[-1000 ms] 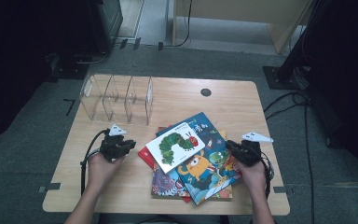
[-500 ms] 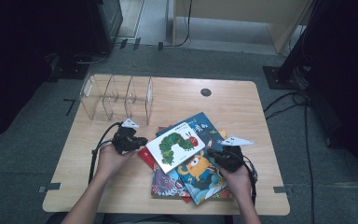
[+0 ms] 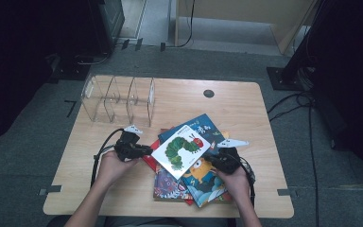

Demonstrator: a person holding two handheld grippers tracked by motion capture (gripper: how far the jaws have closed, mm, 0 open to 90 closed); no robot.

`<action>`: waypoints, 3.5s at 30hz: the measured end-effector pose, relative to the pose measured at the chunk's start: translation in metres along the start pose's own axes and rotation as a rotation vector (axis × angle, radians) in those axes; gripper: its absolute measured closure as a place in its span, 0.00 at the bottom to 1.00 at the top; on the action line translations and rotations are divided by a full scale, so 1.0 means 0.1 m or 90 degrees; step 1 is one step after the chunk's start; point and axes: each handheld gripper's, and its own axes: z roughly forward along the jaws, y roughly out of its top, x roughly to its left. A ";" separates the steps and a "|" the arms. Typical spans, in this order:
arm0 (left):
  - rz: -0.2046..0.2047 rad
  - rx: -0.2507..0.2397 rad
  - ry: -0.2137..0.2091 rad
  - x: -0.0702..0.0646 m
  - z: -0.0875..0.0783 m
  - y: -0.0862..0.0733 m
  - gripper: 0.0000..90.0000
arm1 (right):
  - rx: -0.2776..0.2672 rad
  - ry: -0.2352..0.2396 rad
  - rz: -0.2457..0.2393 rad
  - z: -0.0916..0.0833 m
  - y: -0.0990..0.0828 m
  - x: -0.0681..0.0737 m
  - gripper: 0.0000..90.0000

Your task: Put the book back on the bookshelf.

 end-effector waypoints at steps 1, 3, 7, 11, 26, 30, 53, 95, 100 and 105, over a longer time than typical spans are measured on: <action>-0.002 -0.003 0.014 0.01 -0.02 0.01 0.69 | 0.004 0.003 -0.007 0.02 0.02 0.00 1.00; 0.000 -0.016 0.029 0.04 -0.09 0.02 0.60 | 0.009 0.005 -0.012 0.03 0.04 0.00 1.00; -0.021 -0.012 0.000 0.07 -0.12 0.06 0.49 | 0.014 0.011 -0.019 0.06 0.08 -0.02 1.00; -0.029 -0.003 -0.016 0.06 -0.08 0.10 0.42 | 0.018 0.013 -0.028 0.12 0.13 0.01 1.00; -0.057 0.065 -0.080 0.06 0.26 0.34 0.33 | 0.034 0.051 -0.072 0.24 0.16 0.23 1.00; -0.060 0.082 -0.091 0.05 0.29 0.33 0.30 | 0.030 0.083 -0.074 0.35 0.22 0.26 1.00; -0.116 0.093 -0.056 -0.02 -0.30 0.48 0.58 | 0.026 0.095 -0.107 0.55 0.32 0.44 1.00; -0.093 0.129 0.029 -0.07 -0.87 0.65 0.85 | 0.000 -0.007 -0.204 0.45 0.30 0.29 0.55; -0.141 0.120 0.062 0.08 -1.03 0.62 0.85 | -0.003 -0.004 -0.197 0.47 0.31 0.27 0.54; -0.176 0.117 0.100 0.17 -1.10 0.73 0.85 | -0.004 -0.001 -0.200 0.49 0.32 0.26 0.54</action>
